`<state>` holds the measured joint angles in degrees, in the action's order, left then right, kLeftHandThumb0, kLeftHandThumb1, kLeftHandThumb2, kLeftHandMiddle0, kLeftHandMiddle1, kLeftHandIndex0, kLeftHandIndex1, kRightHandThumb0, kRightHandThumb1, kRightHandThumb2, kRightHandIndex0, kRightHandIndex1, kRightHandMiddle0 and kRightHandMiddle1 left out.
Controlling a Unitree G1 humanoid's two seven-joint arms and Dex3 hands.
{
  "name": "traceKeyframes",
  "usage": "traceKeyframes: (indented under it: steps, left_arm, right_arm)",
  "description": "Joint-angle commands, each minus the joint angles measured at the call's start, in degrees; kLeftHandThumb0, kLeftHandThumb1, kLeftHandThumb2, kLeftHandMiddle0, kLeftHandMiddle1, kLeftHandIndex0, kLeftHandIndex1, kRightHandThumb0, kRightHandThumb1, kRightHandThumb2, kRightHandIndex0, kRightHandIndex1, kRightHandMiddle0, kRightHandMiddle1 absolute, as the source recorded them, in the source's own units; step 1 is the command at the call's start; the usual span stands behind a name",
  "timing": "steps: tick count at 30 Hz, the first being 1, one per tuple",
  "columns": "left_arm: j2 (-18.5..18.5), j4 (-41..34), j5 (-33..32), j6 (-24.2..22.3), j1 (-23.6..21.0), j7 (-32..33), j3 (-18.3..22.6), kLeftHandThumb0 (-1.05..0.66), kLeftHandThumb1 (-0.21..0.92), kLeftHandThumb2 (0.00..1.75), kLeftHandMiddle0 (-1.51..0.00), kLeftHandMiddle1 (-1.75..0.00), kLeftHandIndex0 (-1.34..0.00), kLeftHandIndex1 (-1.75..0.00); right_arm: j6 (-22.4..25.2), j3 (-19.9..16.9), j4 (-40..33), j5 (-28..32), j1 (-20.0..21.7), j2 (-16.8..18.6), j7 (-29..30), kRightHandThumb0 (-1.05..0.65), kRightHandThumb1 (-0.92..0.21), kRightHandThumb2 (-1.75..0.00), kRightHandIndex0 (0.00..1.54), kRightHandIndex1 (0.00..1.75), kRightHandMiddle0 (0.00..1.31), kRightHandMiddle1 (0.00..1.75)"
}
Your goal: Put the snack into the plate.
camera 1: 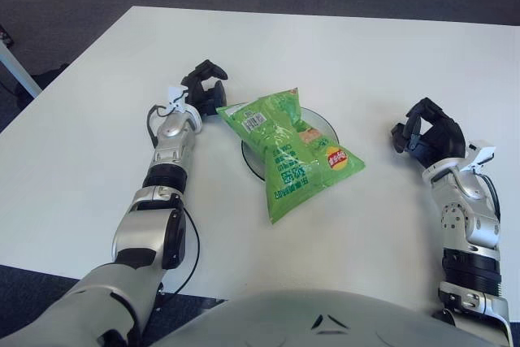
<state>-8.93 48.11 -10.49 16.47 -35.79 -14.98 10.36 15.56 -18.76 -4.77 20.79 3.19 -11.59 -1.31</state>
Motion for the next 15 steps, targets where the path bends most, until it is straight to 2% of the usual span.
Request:
traceKeyframes:
  steps: [1, 8, 12, 15]
  left_arm:
    - [0.59, 2.0, -0.5, -2.36, 1.68, -0.52, 0.38, -0.51, 0.25, 1.39, -1.27, -1.75, -0.67, -1.75]
    - [1.12, 1.79, -0.62, -3.26, 2.13, 0.58, 0.74, -0.5, 0.27, 1.37, -1.27, -1.75, -0.65, -1.75]
    - [1.46, 1.87, -0.66, -3.78, 2.38, 0.55, 0.9, -0.49, 0.29, 1.35, -1.26, -1.75, -0.64, -1.75]
    - [1.61, 2.56, -0.63, -3.79, 2.03, 0.49, 0.98, -0.49, 0.3, 1.34, -1.26, -1.75, -0.63, -1.75]
  right_arm:
    - [-1.75, -0.54, 3.64, -1.31, -1.79, 3.11, 2.01, -0.48, -0.32, -1.32, 1.34, 1.75, 0.62, 1.75]
    - [-4.12, -1.8, 6.65, -0.69, -0.15, 3.35, 2.63, -0.48, -0.32, -1.31, 1.36, 1.75, 0.61, 1.75]
    - [-5.84, -4.98, 9.89, 4.22, 2.41, 4.88, 1.05, -0.49, -0.3, -1.34, 1.37, 1.75, 0.63, 1.75]
    - [-6.34, -5.67, 11.75, 5.49, 3.49, 4.74, 0.31, -0.5, -0.27, -1.37, 1.37, 1.75, 0.65, 1.75]
